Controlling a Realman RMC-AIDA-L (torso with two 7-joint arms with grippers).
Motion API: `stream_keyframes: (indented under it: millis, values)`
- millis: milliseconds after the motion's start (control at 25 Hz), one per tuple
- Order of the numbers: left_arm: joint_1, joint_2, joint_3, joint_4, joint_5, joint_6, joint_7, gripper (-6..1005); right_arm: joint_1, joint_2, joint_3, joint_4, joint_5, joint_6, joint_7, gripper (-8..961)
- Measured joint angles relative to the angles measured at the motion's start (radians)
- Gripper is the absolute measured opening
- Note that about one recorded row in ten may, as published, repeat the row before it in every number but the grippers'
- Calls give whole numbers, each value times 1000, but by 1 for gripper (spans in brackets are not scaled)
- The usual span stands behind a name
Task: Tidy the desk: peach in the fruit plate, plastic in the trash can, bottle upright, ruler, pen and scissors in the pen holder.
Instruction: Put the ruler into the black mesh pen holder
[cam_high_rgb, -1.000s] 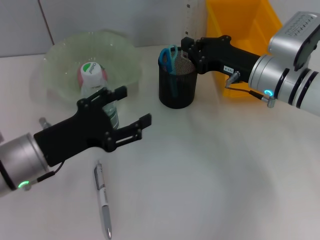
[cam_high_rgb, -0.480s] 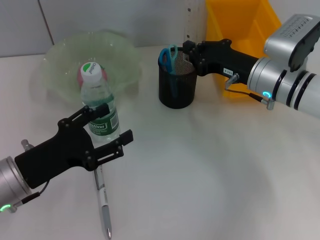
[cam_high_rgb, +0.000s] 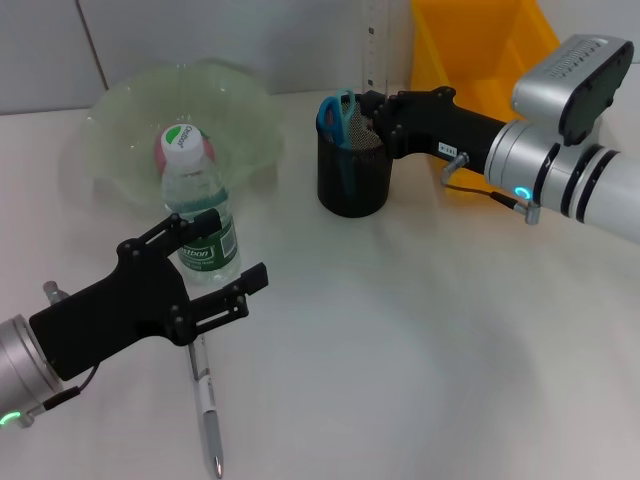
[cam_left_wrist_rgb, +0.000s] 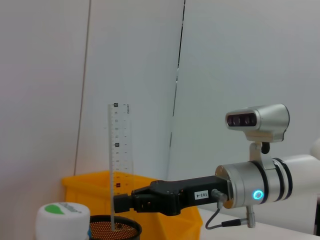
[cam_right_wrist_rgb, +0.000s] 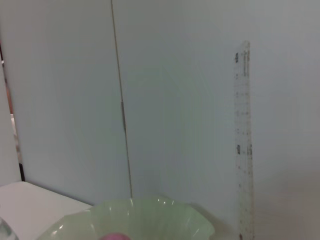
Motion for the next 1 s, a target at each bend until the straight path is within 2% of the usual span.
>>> stream_keyframes:
  millis: [520,920,1000]
  values:
    - [-1,0,-2,-1,-4,15,1,813,14,0,-1,8,-6,41,4,60]
    - [0,3,-24,3,-1,30,1,806,2,-3,9,2,-1,-15,6,409]
    - [0,3,-24,3,-1,31,1,805,-7,-4,11,-7,0,-25,15,505]
